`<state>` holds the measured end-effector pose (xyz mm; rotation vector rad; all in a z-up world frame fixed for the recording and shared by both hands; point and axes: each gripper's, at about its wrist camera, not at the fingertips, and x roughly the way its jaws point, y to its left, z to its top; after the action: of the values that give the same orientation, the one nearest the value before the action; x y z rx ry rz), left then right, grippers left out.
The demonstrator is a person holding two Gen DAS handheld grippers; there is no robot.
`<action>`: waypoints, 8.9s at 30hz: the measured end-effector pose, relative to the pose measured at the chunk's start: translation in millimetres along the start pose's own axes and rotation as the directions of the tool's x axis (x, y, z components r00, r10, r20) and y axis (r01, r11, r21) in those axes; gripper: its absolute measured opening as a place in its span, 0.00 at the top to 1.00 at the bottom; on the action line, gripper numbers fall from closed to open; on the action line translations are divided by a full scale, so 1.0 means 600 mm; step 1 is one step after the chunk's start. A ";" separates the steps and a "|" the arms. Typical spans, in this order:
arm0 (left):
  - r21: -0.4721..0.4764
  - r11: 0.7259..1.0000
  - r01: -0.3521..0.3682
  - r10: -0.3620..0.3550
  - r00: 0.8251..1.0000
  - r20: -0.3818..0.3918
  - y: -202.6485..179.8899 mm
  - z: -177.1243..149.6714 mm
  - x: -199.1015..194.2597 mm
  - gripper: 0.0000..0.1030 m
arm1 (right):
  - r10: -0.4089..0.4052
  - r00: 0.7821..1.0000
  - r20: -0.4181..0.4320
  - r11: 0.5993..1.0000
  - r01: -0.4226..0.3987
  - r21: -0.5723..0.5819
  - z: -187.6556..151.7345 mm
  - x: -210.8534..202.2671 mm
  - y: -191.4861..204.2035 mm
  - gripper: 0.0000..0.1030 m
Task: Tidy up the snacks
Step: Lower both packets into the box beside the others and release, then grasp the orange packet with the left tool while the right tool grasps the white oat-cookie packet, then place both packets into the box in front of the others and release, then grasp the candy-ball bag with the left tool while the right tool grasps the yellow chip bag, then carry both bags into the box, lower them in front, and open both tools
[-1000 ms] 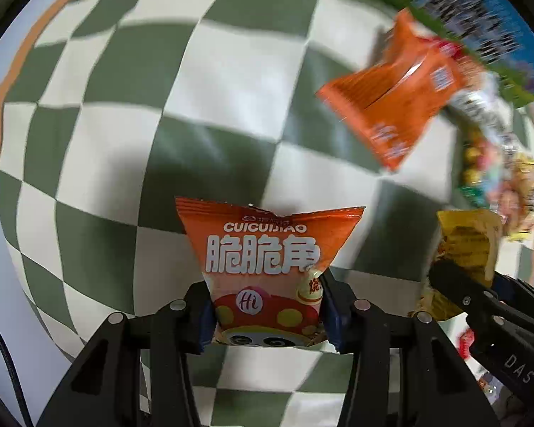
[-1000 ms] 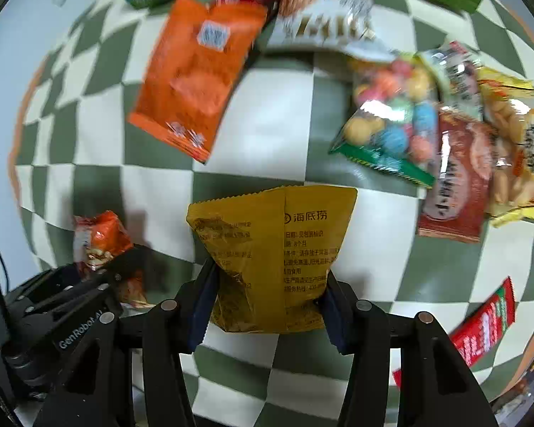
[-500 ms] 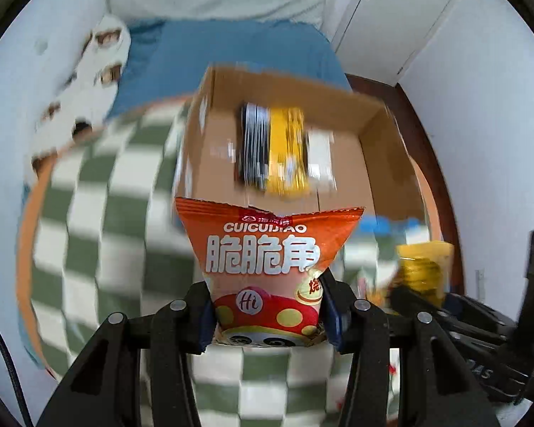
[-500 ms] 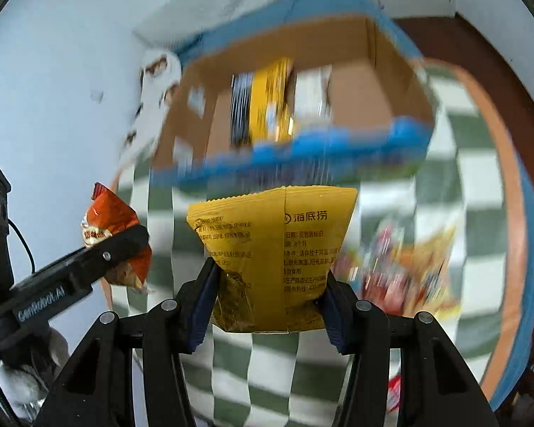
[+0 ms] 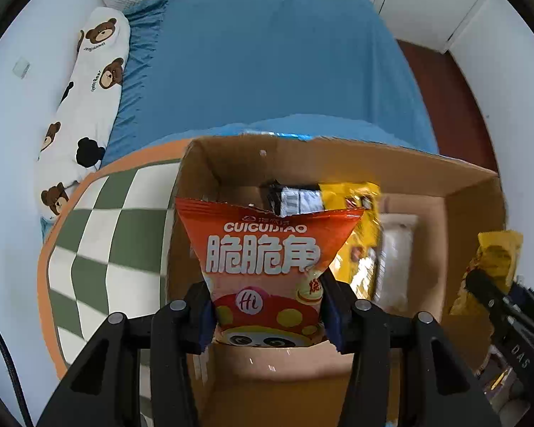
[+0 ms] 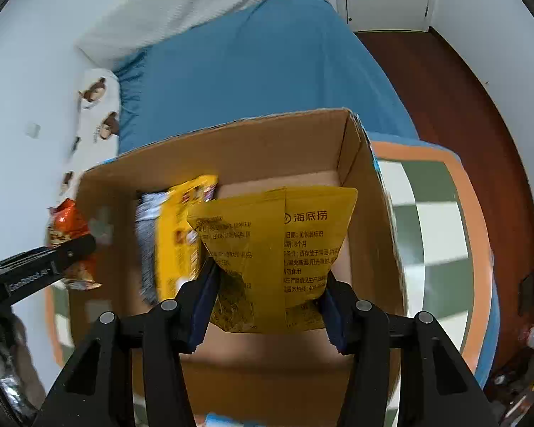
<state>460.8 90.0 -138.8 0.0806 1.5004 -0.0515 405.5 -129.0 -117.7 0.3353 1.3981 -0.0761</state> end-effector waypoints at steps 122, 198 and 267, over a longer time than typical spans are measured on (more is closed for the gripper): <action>-0.251 0.967 -0.033 -0.011 0.985 -0.172 0.091 -0.582 0.196 0.44 | -0.070 0.984 -0.164 0.973 0.031 -0.230 -0.466 0.156 0.125 0.25; 0.047 0.994 0.097 -0.103 0.983 0.149 -0.091 -0.200 -0.121 0.17 | -0.037 0.999 0.035 0.993 0.040 -0.108 -0.137 -0.065 -0.056 0.05; -0.008 0.976 0.219 -0.219 0.975 -0.039 -0.133 -0.526 0.024 0.53 | 0.150 0.983 -0.103 0.985 -0.140 0.100 -0.504 -0.003 -0.225 0.65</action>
<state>141.4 37.9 -176.4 -0.0878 1.5438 -0.2264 83.7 -174.5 -181.5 0.5245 1.4773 -0.0022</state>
